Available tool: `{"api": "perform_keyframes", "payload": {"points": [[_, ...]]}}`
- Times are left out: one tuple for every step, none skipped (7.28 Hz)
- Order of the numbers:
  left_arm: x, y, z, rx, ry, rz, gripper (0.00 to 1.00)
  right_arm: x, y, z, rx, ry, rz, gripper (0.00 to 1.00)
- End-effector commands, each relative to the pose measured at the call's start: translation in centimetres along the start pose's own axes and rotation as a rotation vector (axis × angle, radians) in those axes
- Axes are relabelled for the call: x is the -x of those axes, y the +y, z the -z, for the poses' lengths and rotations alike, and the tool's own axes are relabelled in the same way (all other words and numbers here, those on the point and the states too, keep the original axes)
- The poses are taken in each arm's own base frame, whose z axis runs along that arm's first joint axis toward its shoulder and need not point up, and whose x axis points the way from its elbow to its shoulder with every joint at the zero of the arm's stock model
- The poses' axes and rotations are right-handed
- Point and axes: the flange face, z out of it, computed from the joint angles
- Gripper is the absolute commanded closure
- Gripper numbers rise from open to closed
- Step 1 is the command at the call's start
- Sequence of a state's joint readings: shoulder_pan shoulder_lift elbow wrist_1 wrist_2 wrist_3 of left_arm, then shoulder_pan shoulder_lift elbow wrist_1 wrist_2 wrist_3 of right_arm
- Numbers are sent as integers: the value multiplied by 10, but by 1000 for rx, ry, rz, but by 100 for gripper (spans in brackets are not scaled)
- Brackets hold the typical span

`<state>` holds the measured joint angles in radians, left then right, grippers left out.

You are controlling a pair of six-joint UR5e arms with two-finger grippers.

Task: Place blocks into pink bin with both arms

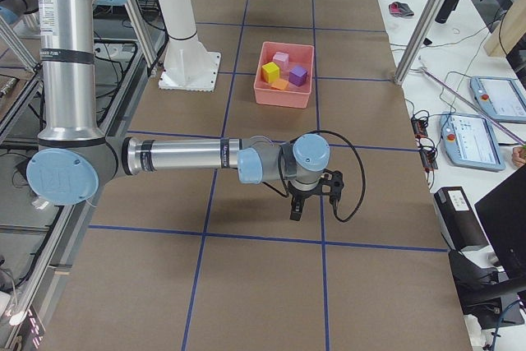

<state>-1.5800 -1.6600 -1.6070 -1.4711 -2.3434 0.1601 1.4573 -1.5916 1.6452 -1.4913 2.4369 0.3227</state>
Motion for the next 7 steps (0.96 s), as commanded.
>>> {"api": "perform_keyframes", "payload": {"points": [[0,0,0,1,-1,1,0,3,0,3,-7,-3,5,0],[0,0,0,1,-1,1,0,5,-1,3,-8,-3,10,0],[-1,-1,1,-2,0,-2,0,5,-1,4,-11,-3,12,0],[-4,-2,4,-8,-1,-7,0,5,-2,3,-17,-5,19,0],[-8,-3,9,-15,-3,-15,0,4,-2,2,-27,-8,32,0],[-9,-2,10,-16,-4,-16,0,4,-1,3,-29,-9,34,0],[-10,-3,11,-17,-4,-17,0,3,-2,2,-28,-8,33,0]]}}
